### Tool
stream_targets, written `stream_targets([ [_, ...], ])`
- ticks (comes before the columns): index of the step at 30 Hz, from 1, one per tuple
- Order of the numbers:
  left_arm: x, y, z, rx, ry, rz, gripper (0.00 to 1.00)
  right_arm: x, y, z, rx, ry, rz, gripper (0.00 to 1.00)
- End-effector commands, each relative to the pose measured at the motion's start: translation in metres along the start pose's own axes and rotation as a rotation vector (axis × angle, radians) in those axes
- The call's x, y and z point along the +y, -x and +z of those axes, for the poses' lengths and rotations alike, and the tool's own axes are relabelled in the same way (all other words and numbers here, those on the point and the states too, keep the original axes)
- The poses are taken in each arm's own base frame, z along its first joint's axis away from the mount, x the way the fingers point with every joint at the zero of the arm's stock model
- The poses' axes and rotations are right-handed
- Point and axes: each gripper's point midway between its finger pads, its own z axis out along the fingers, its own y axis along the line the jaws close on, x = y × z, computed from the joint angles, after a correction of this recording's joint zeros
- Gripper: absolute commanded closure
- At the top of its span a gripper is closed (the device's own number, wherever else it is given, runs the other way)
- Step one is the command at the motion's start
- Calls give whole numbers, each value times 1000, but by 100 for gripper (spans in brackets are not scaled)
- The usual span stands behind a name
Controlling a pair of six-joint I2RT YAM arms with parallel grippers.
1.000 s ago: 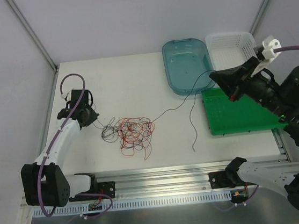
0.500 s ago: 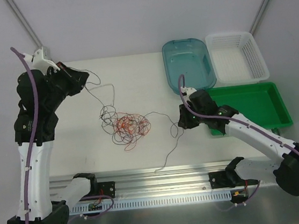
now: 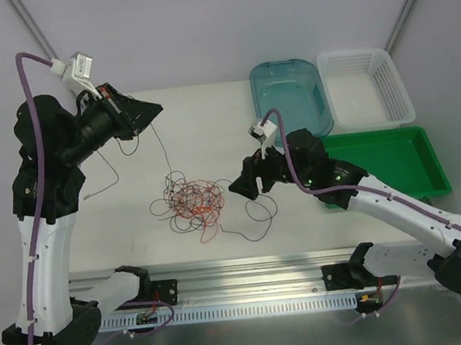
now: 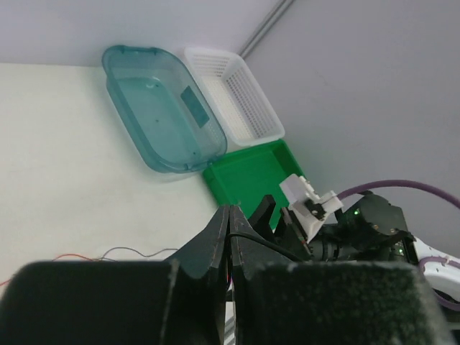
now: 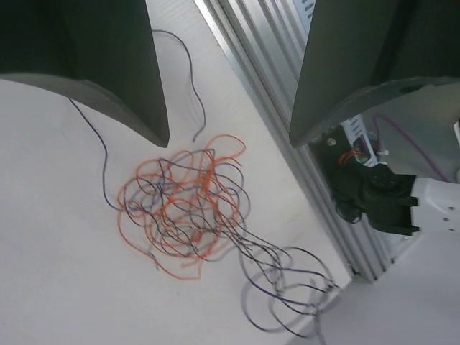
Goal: Untangle the cables
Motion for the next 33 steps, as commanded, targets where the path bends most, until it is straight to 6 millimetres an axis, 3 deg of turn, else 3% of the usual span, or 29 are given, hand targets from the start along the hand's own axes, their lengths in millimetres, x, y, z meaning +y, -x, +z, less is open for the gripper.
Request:
stream_targets([
  [1, -17, -6, 4, 20, -51, -7, 100, 56, 71, -16, -232, 199, -117, 28],
  [5, -29, -21, 12, 66, -85, -6, 100, 68, 84, 3, -260, 258, -142, 28],
  [10, -23, -39, 21, 115, -73, -35, 100, 98, 96, 22, -288, 376, -162, 28],
  [24, -31, -57, 23, 162, -110, -66, 100, 96, 93, 97, -290, 379, -108, 31],
  [29, -33, -56, 20, 149, -117, -63, 100, 96, 91, 117, -280, 401, -79, 39],
  [32, -31, -58, 20, 153, -112, -66, 100, 99, 94, 121, -288, 419, -71, 54],
  [33, -29, -60, 21, 154, -106, -66, 100, 99, 95, 121, -289, 419, -71, 65],
])
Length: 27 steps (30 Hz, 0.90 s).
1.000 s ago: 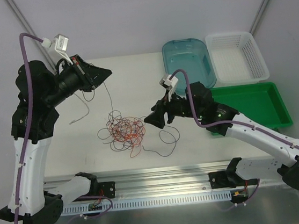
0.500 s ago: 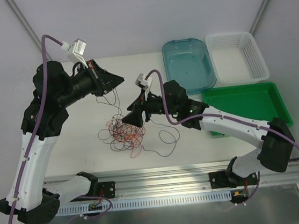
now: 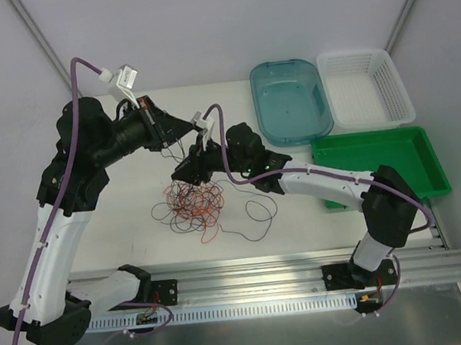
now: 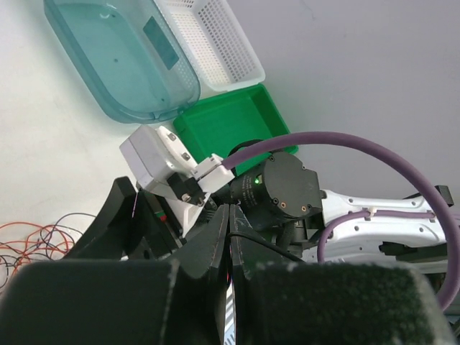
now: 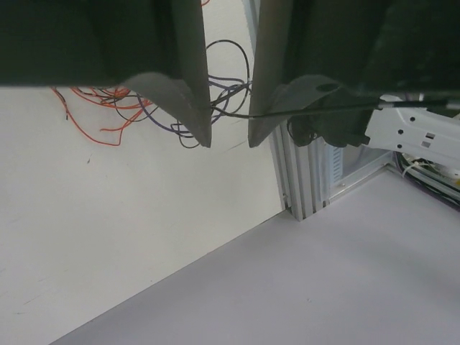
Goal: Untangle the cables
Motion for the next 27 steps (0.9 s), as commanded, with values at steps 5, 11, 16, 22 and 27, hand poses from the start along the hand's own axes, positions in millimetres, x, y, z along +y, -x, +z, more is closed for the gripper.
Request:
stream_targets([
  [5, 13, 3, -9, -88, 63, 33, 93, 7, 43, -8, -82, -19, -77, 99],
  [11, 68, -19, -20, -139, 259, 38, 43, -4, 105, -74, -127, -192, -220, 99],
  [16, 88, -45, -24, -112, 298, 27, 18, -1, 123, -107, -108, -275, -280, 99],
  [22, 110, -82, -30, -77, 316, 3, 7, -8, 126, -132, -131, -378, -248, 99],
  [27, 111, -126, -14, 27, 191, -61, 8, 2, 133, -135, -149, -344, -228, 99],
])
